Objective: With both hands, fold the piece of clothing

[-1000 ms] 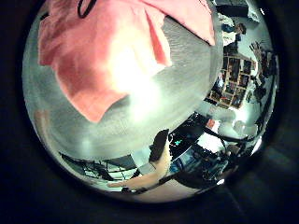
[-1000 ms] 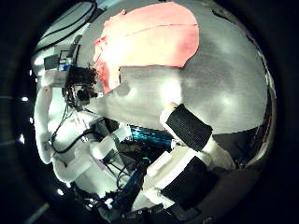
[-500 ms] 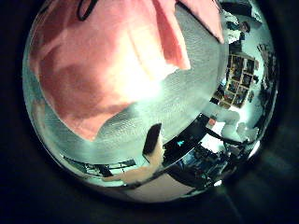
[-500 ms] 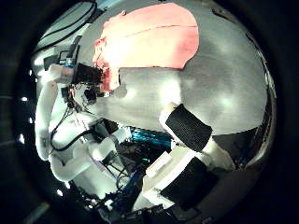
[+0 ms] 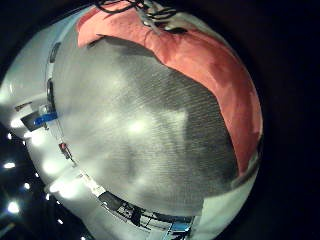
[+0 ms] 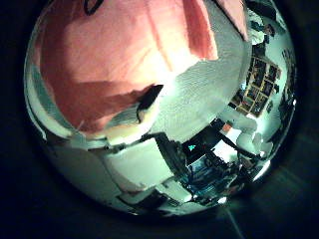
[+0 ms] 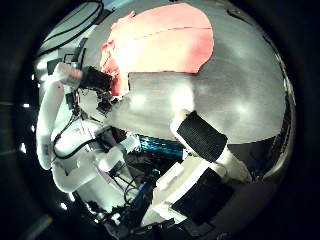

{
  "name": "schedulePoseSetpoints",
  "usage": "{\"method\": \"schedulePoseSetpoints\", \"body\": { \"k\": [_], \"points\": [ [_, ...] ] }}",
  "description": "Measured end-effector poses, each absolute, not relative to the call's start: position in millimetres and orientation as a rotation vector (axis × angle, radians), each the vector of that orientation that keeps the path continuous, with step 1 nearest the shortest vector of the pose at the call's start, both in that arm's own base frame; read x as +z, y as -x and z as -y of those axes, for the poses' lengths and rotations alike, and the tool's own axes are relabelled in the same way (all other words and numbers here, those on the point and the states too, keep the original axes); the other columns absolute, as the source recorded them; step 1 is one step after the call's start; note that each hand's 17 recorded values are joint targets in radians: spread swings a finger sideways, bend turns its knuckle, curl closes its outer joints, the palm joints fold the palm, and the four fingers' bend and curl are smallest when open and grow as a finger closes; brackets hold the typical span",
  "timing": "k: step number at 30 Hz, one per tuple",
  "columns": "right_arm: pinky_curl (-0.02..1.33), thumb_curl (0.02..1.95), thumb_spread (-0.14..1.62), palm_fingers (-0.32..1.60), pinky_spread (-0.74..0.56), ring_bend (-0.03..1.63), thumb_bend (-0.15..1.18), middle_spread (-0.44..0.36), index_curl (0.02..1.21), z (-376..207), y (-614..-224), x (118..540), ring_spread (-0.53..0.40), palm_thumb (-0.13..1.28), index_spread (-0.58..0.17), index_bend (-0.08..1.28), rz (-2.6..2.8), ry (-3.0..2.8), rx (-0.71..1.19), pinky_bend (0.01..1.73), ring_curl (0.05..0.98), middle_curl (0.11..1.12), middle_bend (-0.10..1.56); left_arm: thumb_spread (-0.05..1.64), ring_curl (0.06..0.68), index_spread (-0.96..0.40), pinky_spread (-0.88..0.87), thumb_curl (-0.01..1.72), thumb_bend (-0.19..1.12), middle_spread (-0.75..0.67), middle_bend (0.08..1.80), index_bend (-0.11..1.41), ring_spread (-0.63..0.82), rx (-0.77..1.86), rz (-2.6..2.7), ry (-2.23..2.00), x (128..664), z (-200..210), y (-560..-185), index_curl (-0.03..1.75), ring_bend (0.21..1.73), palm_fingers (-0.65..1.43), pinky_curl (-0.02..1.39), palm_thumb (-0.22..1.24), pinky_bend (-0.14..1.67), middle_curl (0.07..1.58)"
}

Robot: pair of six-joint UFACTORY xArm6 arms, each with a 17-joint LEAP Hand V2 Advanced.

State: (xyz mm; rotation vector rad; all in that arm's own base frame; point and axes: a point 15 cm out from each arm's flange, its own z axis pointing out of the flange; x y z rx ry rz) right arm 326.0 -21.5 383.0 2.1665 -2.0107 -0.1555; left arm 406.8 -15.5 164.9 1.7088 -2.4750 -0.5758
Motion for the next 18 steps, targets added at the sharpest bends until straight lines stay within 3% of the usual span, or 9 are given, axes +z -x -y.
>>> {"method": "schedulePoseSetpoints", "body": {
  "k": [4, 8, 11, 18],
  "points": [
    [0.16, 0.34, 1.36, 0.34, 0.28, 0.58, -0.01, -0.003, 0.31, 21.5, -326.4, 383.1, 0.018, 0.56, -0.358, 0.17, 2.01, -2.169, -0.154, 0.53, 0.212, 0.38, 0.35, 0.93, 0.358, -0.34, -0.43, 0.37, 0.01, -0.42, 0.91, 0.28, -0.45, -0.585, 2.473, -1.707, 170.9, 16.2, -406.6, 0.55, 0.99, 1.15, 0.35, 0.46, 0.55, 0.67],
    [0.16, 0.34, 1.36, 0.34, 0.28, 0.58, -0.01, -0.01, 0.31, 22.0, -328.0, 381.9, 0.018, 0.56, -0.358, 0.17, 2.01, -2.17, -0.154, 0.53, 0.212, 0.38, 0.35, 0.97, 0.421, -0.45, -0.57, 0.4, 0.04, -0.48, 0.94, 0.35, -0.49, -0.597, 2.468, -1.692, 180.0, 19.3, -404.1, 0.65, 1.11, 1.24, 0.46, 0.63, 0.83, 0.72],
    [0.16, 0.34, 1.36, 0.34, 0.28, 0.58, -0.01, -0.021, 0.31, 21.5, -328.8, 380.9, 0.018, 0.56, -0.357, 0.17, 2.007, -2.171, -0.155, 0.54, 0.214, 0.38, 0.35, 0.98, 0.454, -0.52, -0.61, 0.45, 0.08, -0.5, 1.0, 0.43, -0.49, -0.583, 2.471, -1.69, 188.8, 20.7, -403.8, 0.73, 1.18, 1.26, 0.52, 0.76, 0.97, 0.75],
    [0.16, 0.34, 1.36, 0.39, 0.21, 0.65, 0.0, -0.079, 0.3, 18.7, -334.6, 377.3, -0.03, 0.6, -0.35, 0.15, 1.987, -2.21, -0.164, 0.57, 0.23, 0.38, 0.35, 1.0, 0.5, -0.63, -0.61, 0.51, 0.04, -0.51, 1.11, 0.53, -0.47, -0.524, 2.486, -1.658, 217.4, 26.3, -396.5, 0.91, 1.29, 1.2, 0.58, 0.82, 1.12, 0.81]
  ]
}}
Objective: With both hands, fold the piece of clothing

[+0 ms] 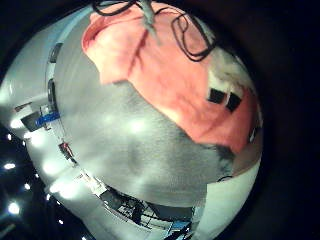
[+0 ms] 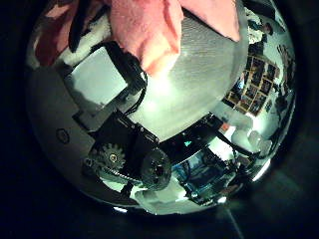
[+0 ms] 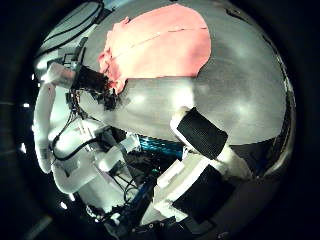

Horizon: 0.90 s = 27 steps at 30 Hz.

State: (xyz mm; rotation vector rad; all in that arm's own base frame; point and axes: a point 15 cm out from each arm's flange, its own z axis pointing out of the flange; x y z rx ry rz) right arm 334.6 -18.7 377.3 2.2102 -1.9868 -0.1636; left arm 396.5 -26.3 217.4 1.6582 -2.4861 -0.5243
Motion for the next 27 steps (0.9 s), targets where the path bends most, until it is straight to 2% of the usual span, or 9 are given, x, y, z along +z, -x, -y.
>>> {"method": "schedulePoseSetpoints", "body": {
  "k": [3, 5, 6, 13, 17, 27],
  "points": [
    [0.16, 0.35, 1.35, 0.41, 0.17, 0.7, 0.0, -0.091, 0.29, 17.1, -346.9, 365.5, -0.066, 0.64, -0.342, 0.15, 1.978, -2.244, -0.151, 0.59, 0.244, 0.39, 0.37, 1.0, 0.507, -0.66, -0.61, 0.54, 0.02, -0.5, 1.14, 0.54, -0.46, -0.486, 2.483, -1.658, 229.9, 30.4, -396.3, 0.97, 1.31, 1.17, 0.59, 0.83, 1.15, 0.82],
    [0.16, 0.36, 1.34, 0.41, 0.14, 0.71, 0.0, -0.101, 0.29, 16.2, -344.4, 343.4, -0.086, 0.66, -0.338, 0.16, 1.953, -2.229, -0.2, 0.6, 0.249, 0.39, 0.37, 1.0, 0.509, -0.68, -0.6, 0.55, 0.0, -0.5, 1.15, 0.54, -0.46, -0.491, 2.473, -1.658, 238.8, 31.0, -394.6, 1.0, 1.32, 1.17, 0.6, 0.84, 1.17, 0.82],
    [0.16, 0.37, 1.33, 0.4, 0.12, 0.72, -0.01, -0.13, 0.29, 15.6, -341.6, 331.5, -0.093, 0.66, -0.337, 0.15, 1.938, -2.217, -0.232, 0.61, 0.253, 0.39, 0.37, 1.0, 0.509, -0.68, -0.6, 0.55, 0.0, -0.5, 1.15, 0.54, -0.46, -0.496, 2.466, -1.657, 242.8, 31.2, -393.3, 1.02, 1.33, 1.16, 0.6, 0.84, 1.17, 0.83],
    [0.16, 0.37, 1.24, 0.29, 0.08, 0.72, -0.03, -0.165, 0.28, 5.6, -362.6, 277.5, -0.092, 0.61, -0.278, 0.16, 1.876, -2.214, -0.287, 0.64, 0.26, 0.39, 0.35, 1.01, 0.507, -0.72, -0.59, 0.59, -0.02, -0.49, 1.16, 0.51, -0.45, -0.5, 2.463, -1.662, 276.4, 32.5, -388.2, 1.12, 1.34, 1.15, 0.6, 0.84, 1.2, 0.83],
    [0.16, 0.37, 1.19, 0.27, 0.07, 0.72, -0.03, -0.114, 0.28, -1.8, -378.0, 256.4, -0.091, 0.56, -0.26, 0.15, 1.862, -2.226, -0.28, 0.66, 0.261, 0.4, 0.36, 1.01, 0.505, -0.74, -0.58, 0.6, -0.02, -0.48, 1.17, 0.49, -0.45, -0.498, 2.473, -1.659, 285.8, 33.3, -388.4, 1.16, 1.34, 1.15, 0.6, 0.84, 1.2, 0.82],
    [0.16, 0.35, 1.12, 0.24, 0.08, 0.71, -0.03, -0.068, 0.29, -27.5, -416.0, 218.2, -0.085, 0.47, -0.206, 0.16, 1.859, -2.291, -0.2, 0.66, 0.267, 0.41, 0.4, 1.01, 0.5, -0.76, -0.58, 0.62, -0.01, -0.48, 1.17, 0.44, -0.45, -0.501, 2.474, -1.654, 295.4, 34.7, -388.2, 1.25, 1.35, 1.15, 0.59, 0.83, 1.2, 0.82]
  ]
}}
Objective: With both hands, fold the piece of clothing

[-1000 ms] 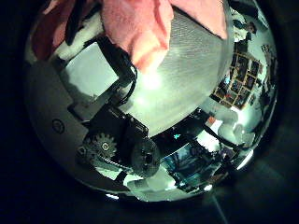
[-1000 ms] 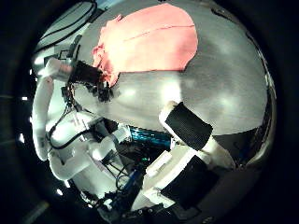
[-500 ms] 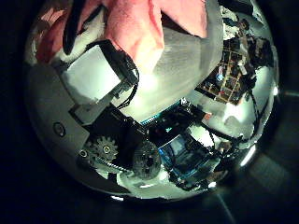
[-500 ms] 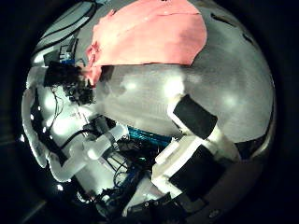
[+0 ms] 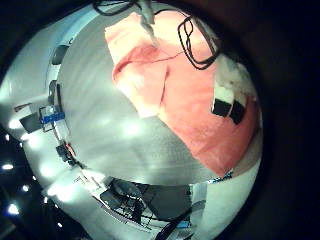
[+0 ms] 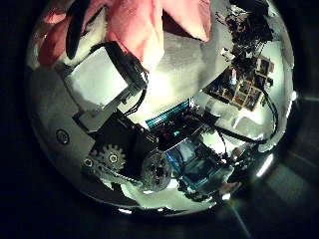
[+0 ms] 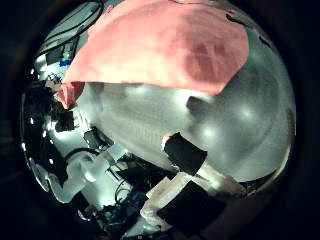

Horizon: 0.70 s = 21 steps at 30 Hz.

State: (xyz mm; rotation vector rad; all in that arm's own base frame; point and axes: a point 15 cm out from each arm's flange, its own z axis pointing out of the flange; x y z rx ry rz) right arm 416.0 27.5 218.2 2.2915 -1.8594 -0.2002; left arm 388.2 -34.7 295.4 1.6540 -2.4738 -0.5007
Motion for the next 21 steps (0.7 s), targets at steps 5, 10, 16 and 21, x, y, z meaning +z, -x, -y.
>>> {"method": "schedulePoseSetpoints", "body": {
  "k": [5, 10, 16, 21],
  "points": [
    [0.16, 0.33, 1.09, 0.26, 0.08, 0.72, -0.03, -0.068, 0.29, -45.2, -414.8, 197.1, -0.09, 0.43, -0.188, 0.17, 1.826, -2.286, -0.218, 0.66, 0.274, 0.43, 0.44, 1.01, 0.498, -0.77, -0.58, 0.63, -0.02, -0.47, 1.17, 0.43, -0.45, -0.508, 2.471, -1.651, 301.0, 34.7, -387.8, 1.28, 1.35, 1.15, 0.59, 0.83, 1.21, 0.82],
    [0.16, 0.33, 1.07, 0.26, 0.08, 0.74, -0.03, -0.07, 0.3, -54.5, -412.5, 196.5, -0.1, 0.4, -0.181, 0.17, 1.809, -2.291, -0.215, 0.66, 0.283, 0.44, 0.45, 1.01, 0.496, -0.78, -0.58, 0.63, -0.02, -0.47, 1.17, 0.4, -0.45, -0.51, 2.469, -1.651, 301.5, 34.6, -387.5, 1.3, 1.35, 1.16, 0.59, 0.83, 1.21, 0.81],
    [0.15, 0.35, 1.08, 0.4, 0.0, 0.83, 0.01, -0.092, 0.32, -67.8, -409.7, 193.9, -0.164, 0.51, -0.201, 0.17, 1.799, -2.277, -0.2, 0.71, 0.309, 0.46, 0.46, 1.02, 0.494, -0.78, -0.58, 0.63, -0.02, -0.47, 1.18, 0.38, -0.45, -0.502, 2.475, -1.658, 303.8, 33.8, -388.3, 1.33, 1.35, 1.16, 0.58, 0.83, 1.21, 0.81],
    [0.19, 0.39, 1.08, 0.79, -0.27, 0.98, 0.02, -0.18, 0.34, -71.5, -406.2, 191.4, -0.259, 0.66, -0.289, 0.22, 1.787, -2.262, -0.206, 0.91, 0.361, 0.52, 0.57, 1.02, 0.491, -0.78, -0.58, 0.64, -0.02, -0.47, 1.18, 0.37, -0.45, -0.492, 2.481, -1.666, 310.6, 33.8, -388.4, 1.35, 1.34, 1.16, 0.58, 0.82, 1.21, 0.81]
  ]
}}
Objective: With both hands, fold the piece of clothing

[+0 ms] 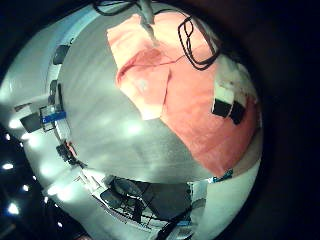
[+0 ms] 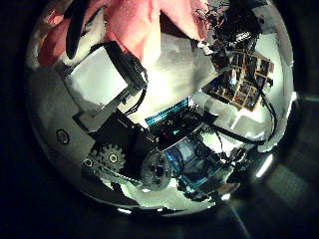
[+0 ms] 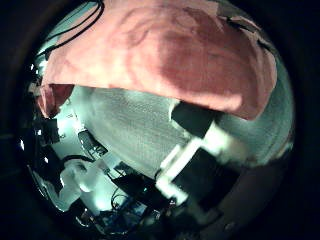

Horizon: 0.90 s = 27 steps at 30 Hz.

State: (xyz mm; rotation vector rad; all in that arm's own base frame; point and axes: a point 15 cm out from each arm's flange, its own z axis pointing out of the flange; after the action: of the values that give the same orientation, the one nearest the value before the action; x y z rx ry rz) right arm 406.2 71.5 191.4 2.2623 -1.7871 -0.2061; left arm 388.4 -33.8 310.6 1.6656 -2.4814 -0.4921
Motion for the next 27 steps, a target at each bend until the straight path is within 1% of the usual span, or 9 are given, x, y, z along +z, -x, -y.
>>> {"method": "schedulePoseSetpoints", "body": {
  "k": [2, 3, 5, 10, 15, 19, 27],
  "points": [
    [0.22, 0.41, 1.08, 0.94, -0.34, 1.01, 0.03, -0.219, 0.37, -74.3, -404.9, 192.3, -0.28, 0.73, -0.336, 0.26, 1.781, -2.263, -0.204, 0.97, 0.388, 0.58, 0.65, 1.02, 0.489, -0.78, -0.58, 0.64, -0.01, -0.47, 1.18, 0.36, -0.46, -0.485, 2.487, -1.67, 314.6, 33.5, -387.3, 1.36, 1.34, 1.16, 0.58, 0.83, 1.21, 0.81],
    [0.23, 0.41, 1.08, 1.05, -0.35, 1.0, 0.04, -0.24, 0.4, -74.5, -404.7, 192.4, -0.288, 0.76, -0.358, 0.34, 1.779, -2.263, -0.204, 1.0, 0.391, 0.59, 0.69, 1.02, 0.489, -0.78, -0.58, 0.64, -0.01, -0.47, 1.18, 0.36, -0.46, -0.482, 2.489, -1.67, 315.7, 33.5, -387.1, 1.36, 1.34, 1.16, 0.58, 0.83, 1.21, 0.8],
    [0.28, 0.43, 1.08, 1.18, -0.36, 1.05, 0.05, -0.26, 0.48, -73.5, -404.2, 193.3, -0.285, 0.83, -0.389, 0.46, 1.768, -2.26, -0.196, 1.06, 0.433, 0.64, 0.76, 1.02, 0.488, -0.78, -0.58, 0.64, -0.01, -0.47, 1.18, 0.36, -0.46, -0.472, 2.499, -1.672, 320.1, 33.2, -386.4, 1.37, 1.34, 1.16, 0.58, 0.83, 1.21, 0.8],
    [0.37, 0.46, 1.1, 1.19, -0.32, 1.16, 0.05, -0.264, 0.64, -61.7, -402.2, 203.8, -0.271, 0.92, -0.418, 0.69, 1.744, -2.241, -0.139, 1.21, 0.509, 0.75, 0.92, 1.02, 0.487, -0.78, -0.58, 0.64, -0.02, -0.46, 1.18, 0.35, -0.46, -0.451, 2.515, -1.668, 329.1, 33.8, -382.6, 1.38, 1.34, 1.16, 0.58, 0.82, 1.21, 0.8],
    [0.45, 0.49, 1.15, 1.12, -0.27, 1.26, 0.05, -0.248, 0.77, -55.9, -398.8, 216.4, -0.25, 0.96, -0.413, 0.85, 1.756, -2.237, -0.121, 1.32, 0.571, 0.83, 1.04, 1.02, 0.486, -0.78, -0.57, 0.64, -0.01, -0.46, 1.18, 0.35, -0.46, -0.438, 2.534, -1.643, 335.7, 34.0, -375.8, 1.39, 1.34, 1.16, 0.58, 0.82, 1.2, 0.8],
    [0.5, 0.51, 1.21, 1.06, -0.23, 1.31, 0.04, -0.235, 0.84, -46.6, -384.8, 234.0, -0.241, 0.97, -0.399, 0.9, 1.76, -2.214, -0.139, 1.35, 0.606, 0.87, 1.1, 1.02, 0.486, -0.77, -0.57, 0.64, -0.01, -0.47, 1.18, 0.34, -0.46, -0.445, 2.526, -1.617, 336.9, 36.0, -362.7, 1.4, 1.34, 1.16, 0.57, 0.82, 1.2, 0.8],
    [0.59, 0.53, 1.26, 0.99, -0.2, 1.36, 0.02, -0.218, 0.93, -32.5, -355.7, 279.3, -0.232, 0.99, -0.384, 0.94, 1.765, -2.24, -0.083, 1.38, 0.65, 0.92, 1.16, 1.02, 0.485, -0.77, -0.58, 0.64, -0.02, -0.47, 1.18, 0.33, -0.46, -0.489, 2.539, -1.505, 340.9, 51.4, -322.8, 1.4, 1.34, 1.16, 0.57, 0.82, 1.2, 0.79]
  ]
}}
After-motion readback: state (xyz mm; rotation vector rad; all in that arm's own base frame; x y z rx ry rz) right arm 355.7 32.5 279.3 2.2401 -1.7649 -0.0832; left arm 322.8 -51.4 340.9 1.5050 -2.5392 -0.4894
